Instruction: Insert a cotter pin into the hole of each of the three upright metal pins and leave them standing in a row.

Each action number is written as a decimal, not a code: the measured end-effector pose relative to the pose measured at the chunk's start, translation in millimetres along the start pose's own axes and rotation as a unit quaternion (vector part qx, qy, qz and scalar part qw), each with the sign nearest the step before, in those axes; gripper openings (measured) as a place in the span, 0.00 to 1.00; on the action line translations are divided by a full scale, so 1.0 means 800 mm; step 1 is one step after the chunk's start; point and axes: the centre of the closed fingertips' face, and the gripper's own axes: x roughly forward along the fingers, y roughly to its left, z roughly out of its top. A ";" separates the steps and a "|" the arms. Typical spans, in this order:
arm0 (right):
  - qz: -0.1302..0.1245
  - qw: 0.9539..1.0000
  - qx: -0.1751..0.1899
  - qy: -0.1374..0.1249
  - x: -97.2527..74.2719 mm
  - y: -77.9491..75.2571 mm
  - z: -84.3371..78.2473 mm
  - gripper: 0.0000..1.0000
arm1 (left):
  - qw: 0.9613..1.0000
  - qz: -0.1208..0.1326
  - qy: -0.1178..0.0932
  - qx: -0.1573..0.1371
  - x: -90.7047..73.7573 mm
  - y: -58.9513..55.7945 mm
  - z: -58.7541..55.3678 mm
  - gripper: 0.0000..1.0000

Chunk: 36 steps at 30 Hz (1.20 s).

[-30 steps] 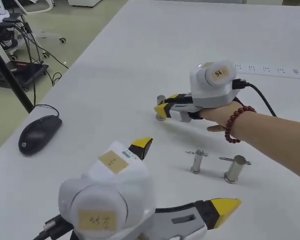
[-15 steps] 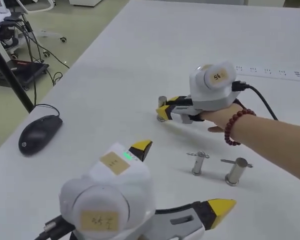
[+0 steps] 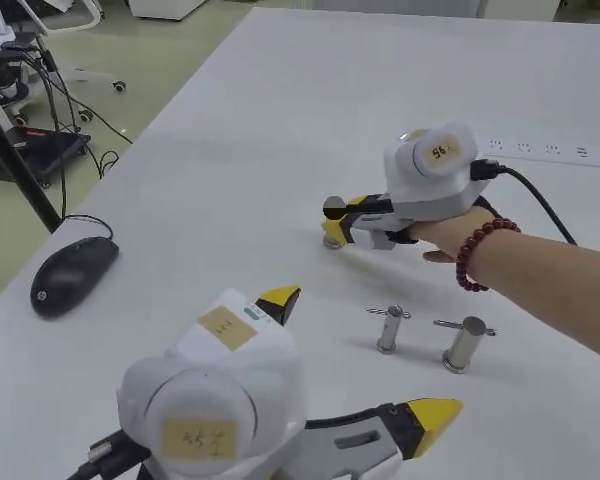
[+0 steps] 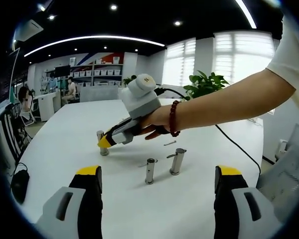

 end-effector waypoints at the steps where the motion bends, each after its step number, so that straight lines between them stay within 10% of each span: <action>1: -0.001 1.000 0.003 -0.004 -0.006 -0.001 0.002 0.13 | 1.000 0.000 0.001 0.001 0.000 -0.001 0.000 0.94; 36: -0.026 1.000 -0.011 -0.008 -0.154 -0.015 -0.039 0.13 | 0.999 -0.043 -0.013 0.027 -0.013 -0.045 0.016 0.99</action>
